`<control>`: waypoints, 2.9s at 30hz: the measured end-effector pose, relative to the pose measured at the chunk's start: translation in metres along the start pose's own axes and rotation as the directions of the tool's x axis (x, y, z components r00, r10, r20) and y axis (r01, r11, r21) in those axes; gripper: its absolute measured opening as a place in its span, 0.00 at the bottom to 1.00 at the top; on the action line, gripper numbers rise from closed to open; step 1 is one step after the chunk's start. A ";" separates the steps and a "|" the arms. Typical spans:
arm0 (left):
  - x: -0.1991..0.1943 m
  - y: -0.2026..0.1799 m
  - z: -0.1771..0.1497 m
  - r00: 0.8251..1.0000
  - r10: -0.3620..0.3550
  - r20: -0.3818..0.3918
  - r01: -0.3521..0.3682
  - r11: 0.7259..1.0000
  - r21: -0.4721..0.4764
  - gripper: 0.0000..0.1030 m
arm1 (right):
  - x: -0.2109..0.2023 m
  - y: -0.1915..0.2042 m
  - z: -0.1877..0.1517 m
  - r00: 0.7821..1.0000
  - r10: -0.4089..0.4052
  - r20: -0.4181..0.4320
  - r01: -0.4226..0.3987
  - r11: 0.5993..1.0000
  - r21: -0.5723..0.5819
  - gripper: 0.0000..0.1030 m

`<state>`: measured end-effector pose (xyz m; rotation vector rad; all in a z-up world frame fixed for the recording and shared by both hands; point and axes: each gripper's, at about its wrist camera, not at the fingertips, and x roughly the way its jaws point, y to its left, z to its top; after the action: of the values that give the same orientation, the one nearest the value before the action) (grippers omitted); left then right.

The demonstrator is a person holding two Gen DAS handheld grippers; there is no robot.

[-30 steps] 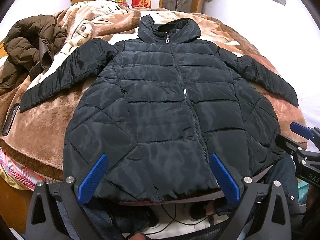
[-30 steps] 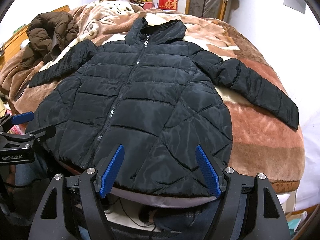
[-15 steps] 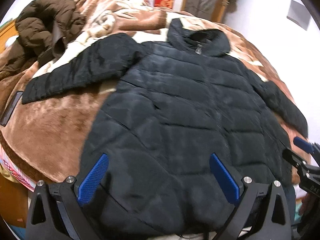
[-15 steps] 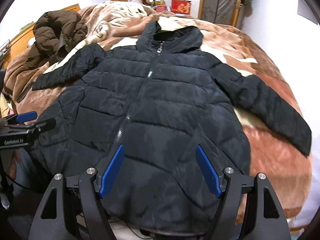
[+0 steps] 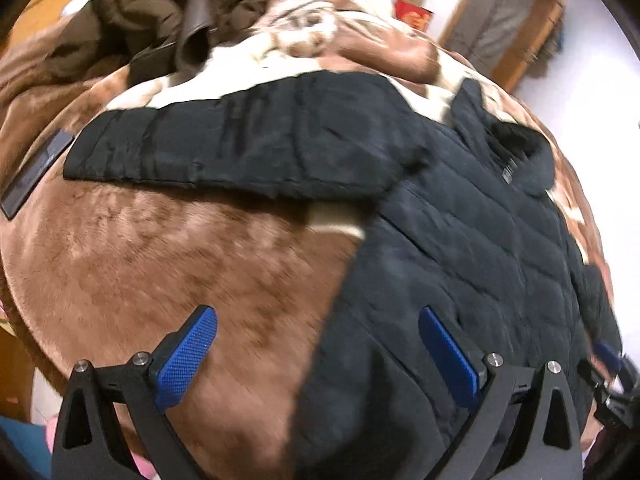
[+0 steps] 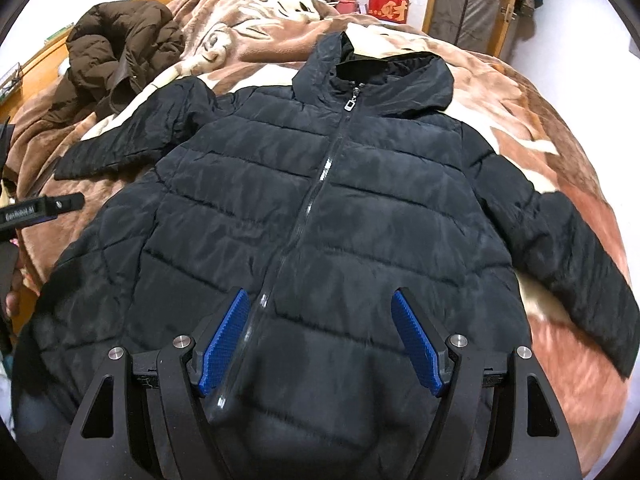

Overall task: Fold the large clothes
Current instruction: 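Grasp the sleeve nearest the left tool and fold it across the jacket body, then lay the folded sleeve on the jacket body and open the left tool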

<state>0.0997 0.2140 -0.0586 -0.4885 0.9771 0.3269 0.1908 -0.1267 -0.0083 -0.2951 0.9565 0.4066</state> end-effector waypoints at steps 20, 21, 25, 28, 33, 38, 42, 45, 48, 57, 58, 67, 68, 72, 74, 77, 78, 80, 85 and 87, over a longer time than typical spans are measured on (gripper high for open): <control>0.075 0.116 0.098 0.984 0.172 0.053 -0.143 0.926 -0.349 0.82 | 0.076 -0.020 0.024 0.994 -0.058 -0.094 0.058 0.998 -0.001 0.72; 0.078 0.119 0.100 0.982 0.181 0.053 -0.150 0.922 -0.358 0.73 | 0.078 -0.023 0.022 0.993 -0.062 -0.099 0.063 0.998 0.006 0.72; 0.079 0.113 0.110 0.981 0.185 0.065 -0.154 0.933 -0.326 0.32 | 0.082 -0.034 0.017 0.991 -0.070 -0.114 0.073 0.997 0.030 0.72; 0.062 0.102 0.118 0.980 0.177 0.092 -0.143 0.946 -0.292 0.19 | 0.079 -0.039 0.013 0.991 -0.075 -0.108 0.079 0.996 0.036 0.72; 0.002 0.060 0.135 0.969 0.134 0.206 -0.094 0.976 -0.195 0.16 | 0.063 -0.047 0.009 0.993 -0.081 -0.088 0.085 0.995 0.051 0.72; -0.062 -0.003 0.151 0.946 0.030 0.324 -0.013 0.998 -0.054 0.16 | 0.040 -0.060 0.006 0.995 -0.083 -0.058 0.087 0.993 0.082 0.72; -0.094 -0.062 0.153 0.931 -0.077 0.356 0.054 0.996 0.076 0.16 | 0.020 -0.073 0.000 0.996 -0.084 -0.031 0.087 0.989 0.118 0.72; -0.097 -0.109 0.149 0.928 -0.154 0.339 0.099 0.980 0.173 0.16 | 0.009 -0.084 -0.007 0.996 -0.087 -0.016 0.089 0.986 0.142 0.72; -0.088 -0.156 0.139 0.930 -0.227 0.290 0.151 0.953 0.262 0.16 | -0.001 -0.098 -0.012 0.996 -0.091 -0.003 0.090 0.980 0.176 0.72; 0.012 -0.273 0.081 0.958 -0.287 0.019 0.252 0.870 0.423 0.25 | -0.007 -0.136 -0.040 0.995 -0.096 -0.014 0.097 0.957 0.275 0.72; 0.022 -0.283 0.072 0.960 -0.280 -0.009 0.256 0.865 0.431 0.35 | -0.006 -0.139 -0.043 0.995 -0.096 -0.021 0.098 0.954 0.283 0.72; 0.037 -0.324 0.028 0.914 -0.378 -0.146 0.401 0.793 0.459 0.71 | -0.004 -0.163 -0.060 0.994 -0.103 -0.036 0.109 0.933 0.344 0.72; 0.028 -0.321 0.029 0.910 -0.391 -0.139 0.408 0.784 0.468 0.71 | -0.005 -0.164 -0.059 0.994 -0.103 -0.031 0.107 0.932 0.347 0.72; 0.009 -0.308 0.040 0.903 -0.419 -0.094 0.411 0.780 0.472 0.73 | -0.009 -0.162 -0.051 0.995 -0.101 0.001 0.094 0.931 0.352 0.72; 0.009 -0.290 0.051 0.923 -0.381 -0.044 0.355 0.804 0.477 0.73 | -0.008 -0.159 -0.043 0.995 -0.095 0.019 0.083 0.935 0.344 0.72; 0.025 -0.256 0.077 0.960 -0.279 0.010 0.246 0.863 0.442 0.73 | 0.002 -0.151 -0.022 0.997 -0.067 0.043 0.050 0.948 0.314 0.72; 0.035 -0.241 0.089 0.970 -0.242 0.020 0.213 0.886 0.413 0.72 | 0.008 -0.149 -0.014 0.997 -0.060 0.042 0.044 0.951 0.307 0.72; 0.052 -0.218 0.107 0.984 -0.175 0.036 0.149 0.918 0.368 0.72 | 0.023 -0.145 0.003 0.999 -0.032 0.044 0.017 0.955 0.296 0.71; 0.098 -0.182 0.136 0.995 -0.089 0.046 0.071 0.953 0.294 0.72 | 0.075 -0.138 0.049 1.000 0.000 0.015 -0.004 0.965 0.262 0.54; 0.119 -0.177 0.138 0.997 -0.071 0.017 0.064 0.959 0.277 0.71 | 0.096 -0.140 0.062 1.000 -0.014 -0.014 0.017 0.968 0.251 0.52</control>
<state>0.3437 0.1431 -0.0517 -0.2608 0.9603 0.1314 0.3489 -0.2052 -0.0457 -0.0749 1.0050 0.2654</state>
